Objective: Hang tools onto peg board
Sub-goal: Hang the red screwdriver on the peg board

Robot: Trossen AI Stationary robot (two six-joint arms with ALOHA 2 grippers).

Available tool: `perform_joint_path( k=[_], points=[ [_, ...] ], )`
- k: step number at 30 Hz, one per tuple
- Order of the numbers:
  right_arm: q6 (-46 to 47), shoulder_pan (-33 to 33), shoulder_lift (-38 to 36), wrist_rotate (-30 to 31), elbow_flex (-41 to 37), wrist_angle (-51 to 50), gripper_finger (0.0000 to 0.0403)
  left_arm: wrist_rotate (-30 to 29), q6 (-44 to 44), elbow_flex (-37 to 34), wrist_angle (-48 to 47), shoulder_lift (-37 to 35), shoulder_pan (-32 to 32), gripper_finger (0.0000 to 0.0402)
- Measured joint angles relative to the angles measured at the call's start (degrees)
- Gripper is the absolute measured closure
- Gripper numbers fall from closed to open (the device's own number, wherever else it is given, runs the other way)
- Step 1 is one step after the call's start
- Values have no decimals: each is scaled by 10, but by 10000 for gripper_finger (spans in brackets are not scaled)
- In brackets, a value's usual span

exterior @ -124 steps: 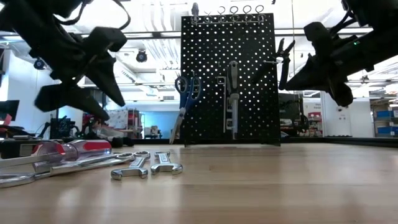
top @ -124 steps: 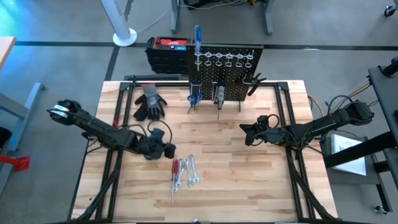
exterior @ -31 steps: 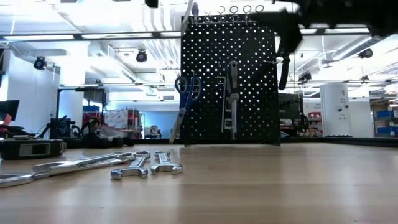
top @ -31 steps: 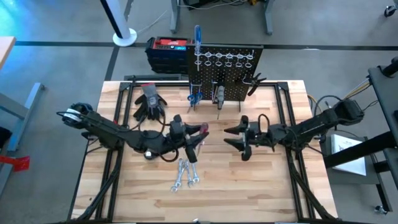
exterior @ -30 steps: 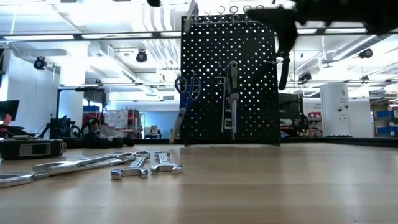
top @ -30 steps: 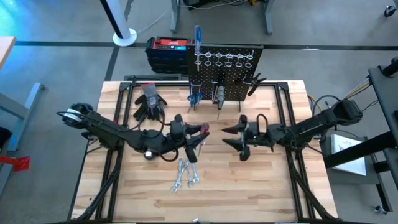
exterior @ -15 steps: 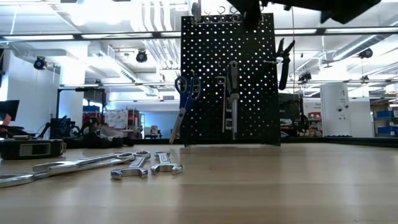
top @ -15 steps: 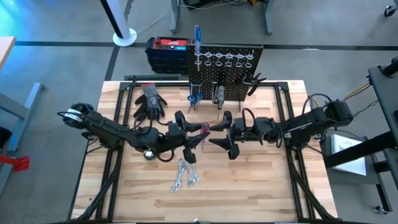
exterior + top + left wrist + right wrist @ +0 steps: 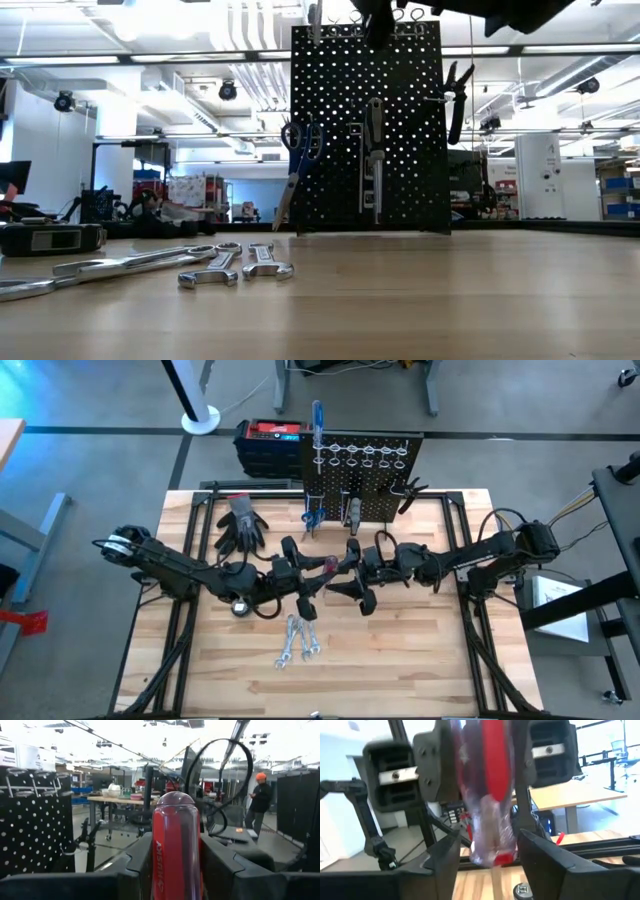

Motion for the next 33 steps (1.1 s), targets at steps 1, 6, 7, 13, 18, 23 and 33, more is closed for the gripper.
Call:
perform_joint_path(
  k=[1,6,7,13,18,23,33],
  points=[
    [1,0,0,0,2,1,235,0,0,-1,-3,0,0,290],
    [-10,-3,-2,2,5,-5,313,-1,-13,-4,-1,0,5,290],
    [-10,-4,-2,1,6,-7,325,-1,-15,-4,0,0,6,290],
    [-10,-14,-2,-21,6,-10,335,-2,-23,-4,3,6,15,290],
    [-9,-14,-4,-21,6,-21,335,-11,-24,-4,1,15,21,290],
    [-10,-16,-29,5,6,-65,335,-27,7,-4,-40,-16,22,199],
    [-43,-34,-137,32,6,-160,336,-92,-36,-4,-259,-130,21,85]
  ],
)
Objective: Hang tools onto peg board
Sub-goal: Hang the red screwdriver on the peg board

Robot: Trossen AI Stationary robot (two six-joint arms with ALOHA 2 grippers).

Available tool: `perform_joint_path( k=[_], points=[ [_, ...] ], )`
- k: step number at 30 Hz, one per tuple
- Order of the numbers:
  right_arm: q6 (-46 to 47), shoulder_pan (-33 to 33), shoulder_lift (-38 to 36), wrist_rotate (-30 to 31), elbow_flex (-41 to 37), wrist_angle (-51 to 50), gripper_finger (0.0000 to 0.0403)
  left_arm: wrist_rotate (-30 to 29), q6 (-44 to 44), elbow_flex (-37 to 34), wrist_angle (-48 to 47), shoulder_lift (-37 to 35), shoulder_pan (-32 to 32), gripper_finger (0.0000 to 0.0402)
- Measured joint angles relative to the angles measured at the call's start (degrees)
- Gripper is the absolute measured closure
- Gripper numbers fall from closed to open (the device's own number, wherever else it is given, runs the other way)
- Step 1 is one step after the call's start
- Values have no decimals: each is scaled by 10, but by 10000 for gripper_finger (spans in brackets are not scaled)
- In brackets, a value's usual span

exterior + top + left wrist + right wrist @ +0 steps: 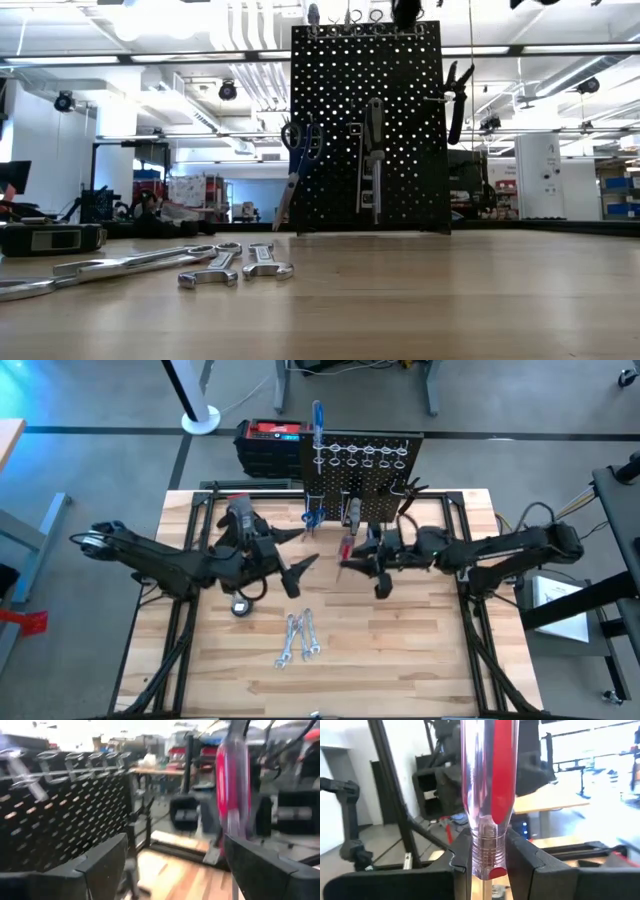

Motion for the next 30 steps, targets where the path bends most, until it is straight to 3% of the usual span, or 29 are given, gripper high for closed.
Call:
perform_joint_path(
  k=[6,12,15,21,30],
  points=[
    [-28,-47,-64,0,57,-144,336,-19,-107,-7,-156,-24,0,91],
    [-82,-99,-60,-1,186,-267,336,-18,-157,-55,-162,-22,0,91],
    [-101,-129,-38,-8,261,-313,336,-18,-190,-81,-158,-27,1,91],
    [-80,-202,24,-120,393,-338,336,-17,-222,-132,-128,-40,1,91],
    [-48,-293,144,-162,570,-378,336,-15,-239,-192,-98,-88,1,91]
  ],
)
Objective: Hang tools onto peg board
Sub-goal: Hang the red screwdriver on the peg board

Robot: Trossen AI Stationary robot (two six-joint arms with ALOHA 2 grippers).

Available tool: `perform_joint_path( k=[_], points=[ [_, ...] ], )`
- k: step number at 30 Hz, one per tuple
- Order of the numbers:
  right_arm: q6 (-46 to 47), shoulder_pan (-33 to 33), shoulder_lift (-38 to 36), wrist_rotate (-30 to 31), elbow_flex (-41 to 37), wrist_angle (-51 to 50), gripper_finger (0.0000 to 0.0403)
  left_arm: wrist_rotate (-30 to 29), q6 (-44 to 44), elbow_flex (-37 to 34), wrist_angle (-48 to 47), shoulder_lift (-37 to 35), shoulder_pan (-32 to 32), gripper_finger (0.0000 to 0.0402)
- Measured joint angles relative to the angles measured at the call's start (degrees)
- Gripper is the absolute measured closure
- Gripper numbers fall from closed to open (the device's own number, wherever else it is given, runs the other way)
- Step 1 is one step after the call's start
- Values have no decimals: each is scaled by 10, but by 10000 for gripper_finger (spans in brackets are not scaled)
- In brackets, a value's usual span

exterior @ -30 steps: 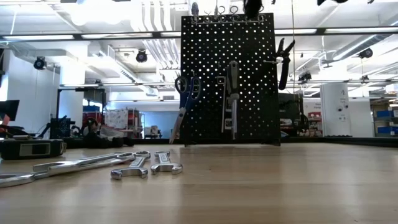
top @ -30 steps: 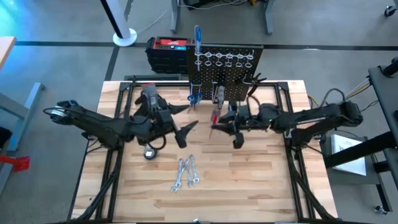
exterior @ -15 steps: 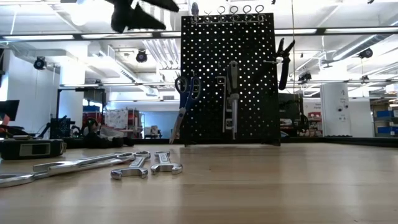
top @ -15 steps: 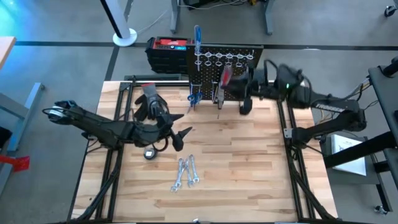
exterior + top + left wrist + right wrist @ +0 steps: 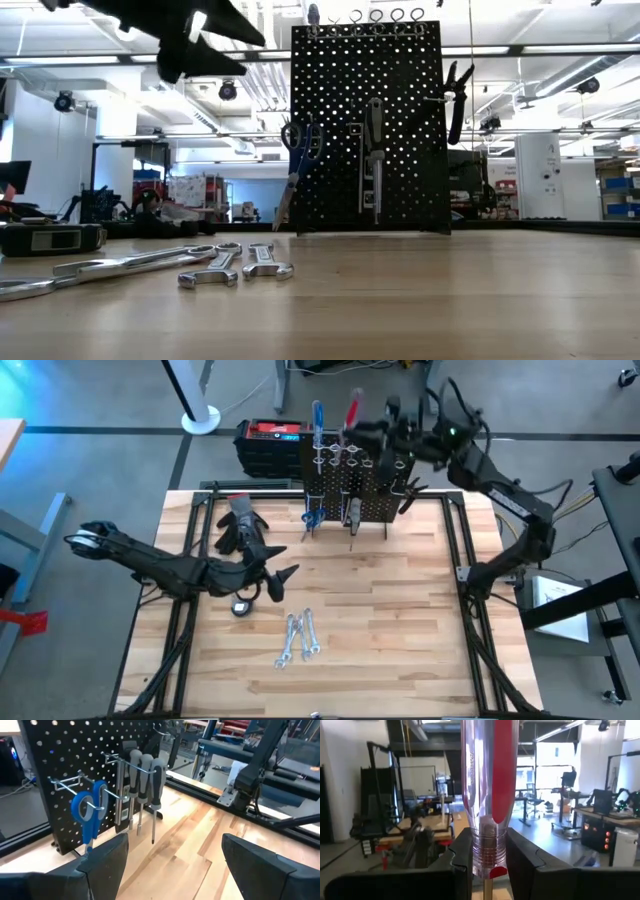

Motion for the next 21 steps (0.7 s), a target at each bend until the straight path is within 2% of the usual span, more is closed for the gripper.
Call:
perform_joint_path(
  k=[6,11,21],
  points=[
    [25,-52,74,-31,116,-62,336,1,-29,-39,7,-38,0,91],
    [37,-75,120,-45,174,-105,336,-1,-45,-67,11,-58,0,91],
    [37,-96,134,-45,189,-136,336,-1,-48,-78,12,-67,0,91]
  ],
)
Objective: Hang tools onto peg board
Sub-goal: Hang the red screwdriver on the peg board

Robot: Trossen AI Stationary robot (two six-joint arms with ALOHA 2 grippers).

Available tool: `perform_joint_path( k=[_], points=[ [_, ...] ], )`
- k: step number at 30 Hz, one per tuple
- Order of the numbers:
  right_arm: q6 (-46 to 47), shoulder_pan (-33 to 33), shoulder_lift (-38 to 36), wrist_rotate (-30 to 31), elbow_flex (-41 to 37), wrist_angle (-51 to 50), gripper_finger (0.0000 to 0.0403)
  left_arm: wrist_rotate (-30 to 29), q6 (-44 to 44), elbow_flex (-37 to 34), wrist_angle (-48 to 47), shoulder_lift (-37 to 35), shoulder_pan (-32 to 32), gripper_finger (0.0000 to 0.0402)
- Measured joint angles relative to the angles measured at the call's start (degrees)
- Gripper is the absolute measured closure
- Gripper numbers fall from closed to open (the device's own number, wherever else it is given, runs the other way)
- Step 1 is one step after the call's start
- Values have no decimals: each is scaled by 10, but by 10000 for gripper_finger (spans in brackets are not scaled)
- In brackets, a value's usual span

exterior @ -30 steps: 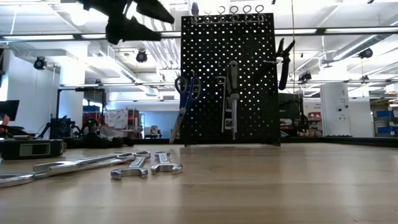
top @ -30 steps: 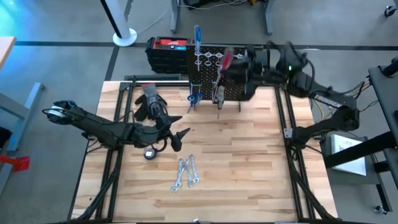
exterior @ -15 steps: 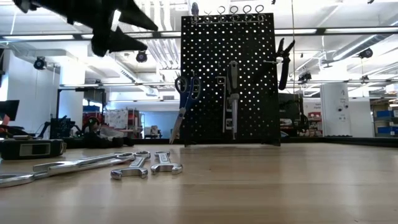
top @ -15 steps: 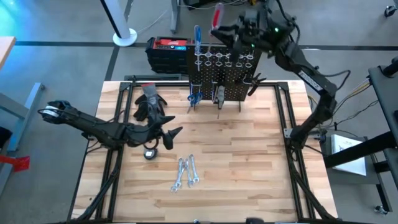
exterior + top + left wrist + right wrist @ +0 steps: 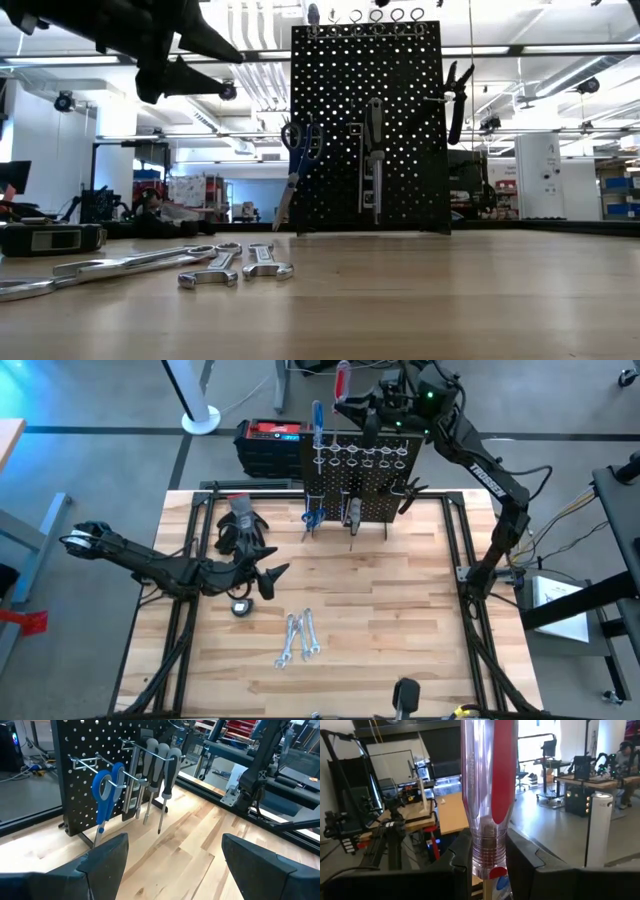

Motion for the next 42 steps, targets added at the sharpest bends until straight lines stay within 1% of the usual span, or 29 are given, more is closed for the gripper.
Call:
perform_joint_path(
  k=[6,14,21,23,31,37,39,42],
  points=[
    [0,-3,-2,0,0,-2,336,0,1,0,0,0,0,91],
    [2,-2,3,0,-3,-44,338,-10,2,0,2,0,0,91],
    [30,1,2,2,-4,-79,338,-10,2,0,5,0,0,91],
    [30,5,2,15,-7,-86,338,-10,2,0,5,0,0,91],
    [42,25,2,37,-22,-87,338,-11,2,0,10,0,0,91],
    [59,28,2,58,-27,-104,338,-11,2,0,11,0,0,91],
    [60,28,2,67,-27,-119,322,-11,2,0,11,0,0,91],
    [60,28,2,77,-27,-141,279,-11,2,0,11,0,0,91]
  ],
)
